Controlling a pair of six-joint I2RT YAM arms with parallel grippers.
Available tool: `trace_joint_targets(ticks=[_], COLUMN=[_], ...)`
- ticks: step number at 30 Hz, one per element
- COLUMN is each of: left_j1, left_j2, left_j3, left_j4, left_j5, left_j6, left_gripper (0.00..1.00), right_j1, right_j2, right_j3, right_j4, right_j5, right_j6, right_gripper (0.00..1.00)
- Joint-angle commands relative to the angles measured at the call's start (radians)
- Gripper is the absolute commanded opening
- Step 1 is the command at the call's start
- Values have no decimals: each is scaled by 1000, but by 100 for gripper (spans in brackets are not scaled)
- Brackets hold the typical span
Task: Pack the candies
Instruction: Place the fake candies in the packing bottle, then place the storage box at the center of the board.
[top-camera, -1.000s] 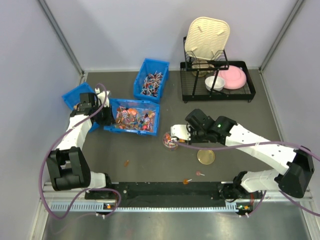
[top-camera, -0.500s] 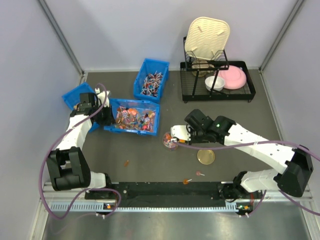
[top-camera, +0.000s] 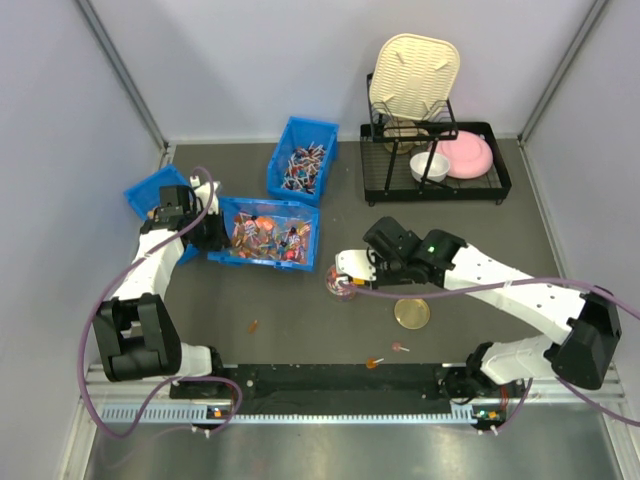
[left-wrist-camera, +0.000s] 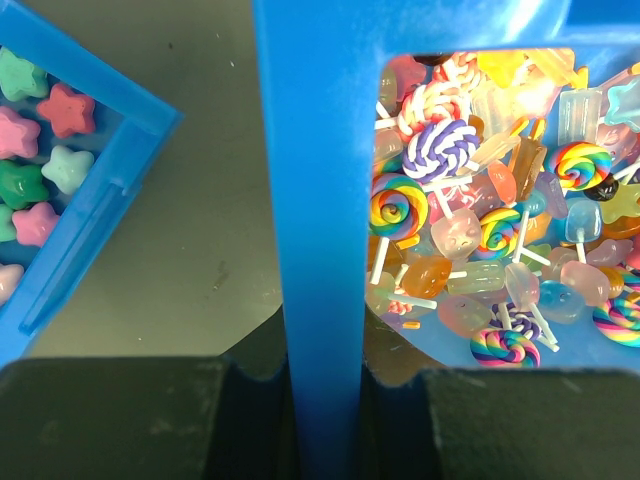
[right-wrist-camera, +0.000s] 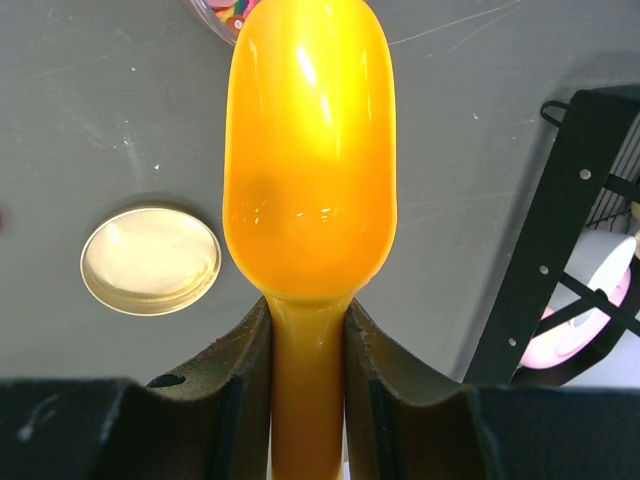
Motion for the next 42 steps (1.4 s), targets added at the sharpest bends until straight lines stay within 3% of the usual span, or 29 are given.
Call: trace_joint_targets(ticks=[1, 7, 11, 21, 28, 37, 42], left_j1=[7, 9, 9, 14, 14, -20, -109], left_j2=[-49, -49, -56, -58, -15, 178, 241], left_j3=[46, 48, 46, 54, 128, 342, 388], left_j4=[97, 95, 96, 90, 38, -61, -72], left_j5=[112, 114, 109, 83, 46, 62, 37], left_j6=[-47, -47, -47, -49, -18, 99, 128], left_gripper=[0, 0, 0, 0, 0, 0, 0], right_j1=[15, 15, -12, -246, -350, -348, -348], right_j2=[8, -4, -84, -257, -266, -259, -242], right_j3=[59, 70, 10, -263, -399, -438, -439], right_j4=[10, 16, 115, 554, 827, 838, 839], right_j5=[6, 23, 63, 66, 132, 144, 147], right_j6=[12, 23, 32, 127, 193, 207, 216], right_gripper=[0, 0, 0, 0, 0, 0, 0])
